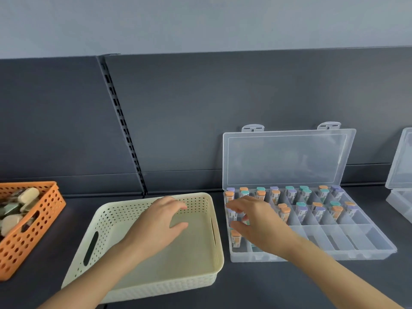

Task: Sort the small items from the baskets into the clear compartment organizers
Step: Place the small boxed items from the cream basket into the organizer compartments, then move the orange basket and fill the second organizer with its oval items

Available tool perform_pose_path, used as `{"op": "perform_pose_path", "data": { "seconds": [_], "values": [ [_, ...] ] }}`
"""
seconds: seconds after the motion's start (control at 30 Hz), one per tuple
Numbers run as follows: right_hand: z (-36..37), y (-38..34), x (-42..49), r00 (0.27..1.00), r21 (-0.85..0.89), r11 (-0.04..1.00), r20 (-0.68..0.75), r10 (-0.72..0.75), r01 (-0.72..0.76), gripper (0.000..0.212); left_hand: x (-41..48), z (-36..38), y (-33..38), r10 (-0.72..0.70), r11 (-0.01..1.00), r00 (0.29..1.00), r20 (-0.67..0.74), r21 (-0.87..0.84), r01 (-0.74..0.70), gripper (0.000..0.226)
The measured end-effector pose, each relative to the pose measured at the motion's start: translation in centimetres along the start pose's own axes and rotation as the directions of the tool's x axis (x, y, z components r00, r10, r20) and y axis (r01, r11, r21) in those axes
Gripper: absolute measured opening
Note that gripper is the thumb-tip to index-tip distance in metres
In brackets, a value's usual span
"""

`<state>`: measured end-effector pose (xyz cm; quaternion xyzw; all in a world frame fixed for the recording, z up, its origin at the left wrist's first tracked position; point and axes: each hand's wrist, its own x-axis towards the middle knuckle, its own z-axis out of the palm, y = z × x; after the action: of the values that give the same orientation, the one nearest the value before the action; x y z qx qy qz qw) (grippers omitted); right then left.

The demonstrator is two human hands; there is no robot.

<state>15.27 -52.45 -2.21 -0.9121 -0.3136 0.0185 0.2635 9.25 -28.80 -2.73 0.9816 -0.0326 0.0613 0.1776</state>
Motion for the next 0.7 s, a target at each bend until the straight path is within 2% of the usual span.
{"op": "perform_pose_path", "data": {
  "seconds": [0.1, 0.2, 0.3, 0.4, 0.5, 0.7],
  "values": [
    [1.6, -1.7, 1.1, 1.0, 0.012, 1.0, 0.006, -0.005, 0.005, 0.044, -1.5, -0.7, -2.5, -0.052, 0.997, 0.998, -0.034, 0.057, 0.054, 0.038],
    [3.1, -2.7, 1.8, 0.999, 0.031, 0.998, 0.022, 0.048, -0.049, 0.049, -3.4, -1.5, -5.1, -0.133, 0.976, 0.985, -0.114, 0.157, 0.15, 0.042],
    [4.3, -3.2, 2.4, 0.997, 0.039, 0.997, 0.026, 0.073, -0.074, 0.051, -5.2, -2.4, -7.8, -0.29, 0.915, 0.946, -0.147, 0.245, 0.319, 0.051],
    [5.2, -3.8, 2.9, 0.997, 0.003, 0.997, 0.003, 0.081, -0.081, 0.046, -6.3, -2.9, -10.0, -0.409, 0.878, 0.904, -0.125, 0.215, 0.427, 0.054],
    [6.2, -4.4, 3.4, 0.996, -0.027, 0.996, -0.015, 0.086, -0.086, 0.038, -6.3, -3.2, -11.4, -0.454, 0.878, 0.887, -0.086, 0.125, 0.462, 0.056],
    [7.6, -5.3, 4.5, 0.991, -0.039, 0.991, -0.059, 0.124, -0.126, 0.044, -4.1, -3.6, -14.1, -0.409, 0.899, 0.907, -0.097, 0.127, 0.419, 0.053]
  ]
}}
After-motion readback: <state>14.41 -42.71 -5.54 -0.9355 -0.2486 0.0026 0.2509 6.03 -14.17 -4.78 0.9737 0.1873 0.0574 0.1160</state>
